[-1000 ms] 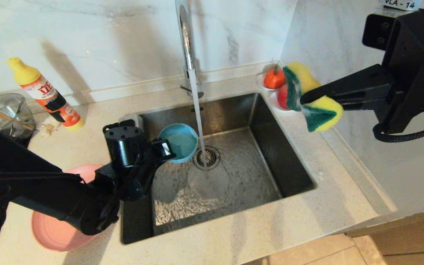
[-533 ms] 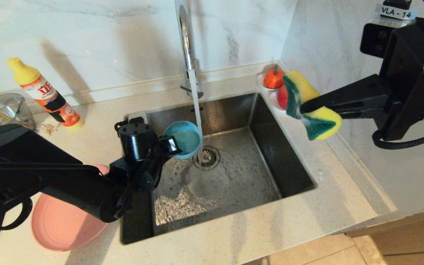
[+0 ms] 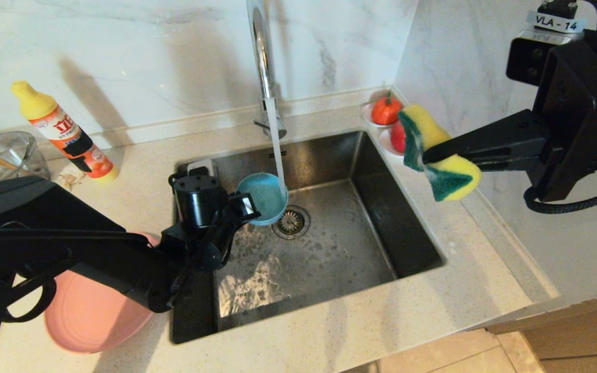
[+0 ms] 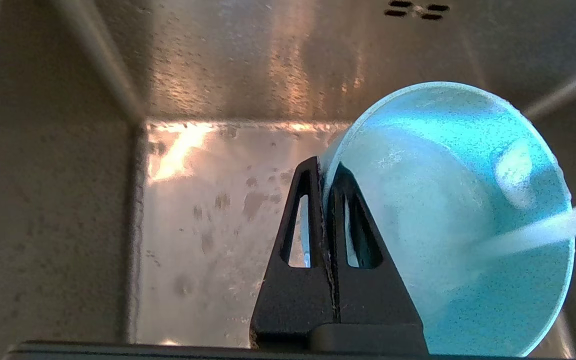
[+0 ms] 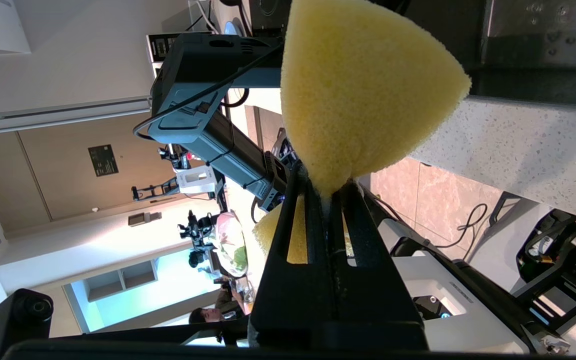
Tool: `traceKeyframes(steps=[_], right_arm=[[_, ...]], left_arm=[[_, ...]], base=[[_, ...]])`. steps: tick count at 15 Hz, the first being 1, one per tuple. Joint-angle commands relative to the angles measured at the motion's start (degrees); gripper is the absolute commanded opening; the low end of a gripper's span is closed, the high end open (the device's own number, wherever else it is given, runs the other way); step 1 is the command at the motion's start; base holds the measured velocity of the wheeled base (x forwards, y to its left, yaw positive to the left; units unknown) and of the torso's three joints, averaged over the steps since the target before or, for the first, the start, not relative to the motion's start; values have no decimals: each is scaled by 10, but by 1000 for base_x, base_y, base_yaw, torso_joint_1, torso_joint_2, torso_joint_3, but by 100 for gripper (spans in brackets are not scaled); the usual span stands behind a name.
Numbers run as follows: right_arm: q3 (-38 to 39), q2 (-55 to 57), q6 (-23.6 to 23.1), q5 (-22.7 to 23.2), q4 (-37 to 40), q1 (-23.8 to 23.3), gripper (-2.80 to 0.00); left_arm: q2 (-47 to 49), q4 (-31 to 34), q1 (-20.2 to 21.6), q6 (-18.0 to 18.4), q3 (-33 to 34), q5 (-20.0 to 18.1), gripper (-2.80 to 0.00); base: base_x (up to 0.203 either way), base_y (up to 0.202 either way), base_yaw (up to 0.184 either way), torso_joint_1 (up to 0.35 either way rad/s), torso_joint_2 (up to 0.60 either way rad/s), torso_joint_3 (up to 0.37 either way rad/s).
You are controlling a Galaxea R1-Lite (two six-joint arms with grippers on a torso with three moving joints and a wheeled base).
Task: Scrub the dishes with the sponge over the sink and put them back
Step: Rinse the bowl
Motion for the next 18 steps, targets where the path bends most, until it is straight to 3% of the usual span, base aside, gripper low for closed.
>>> traceKeyframes(steps=[1,14,18], right_arm=[[-1,0,2,2,2,0,-280],[8,-6,2,4,1,1,-280],[12,-3,3,5,-3,1,-280]], left_arm=[[-3,-5,-7,-3,4,2,-280],[-55,-15,-16,-1,83,-3,-280],[-71,-15,-16,-2,111,-24,-280]], base=[[0,0,0,0,0,0],[0,0,0,0,0,0],[0,0,0,0,0,0]])
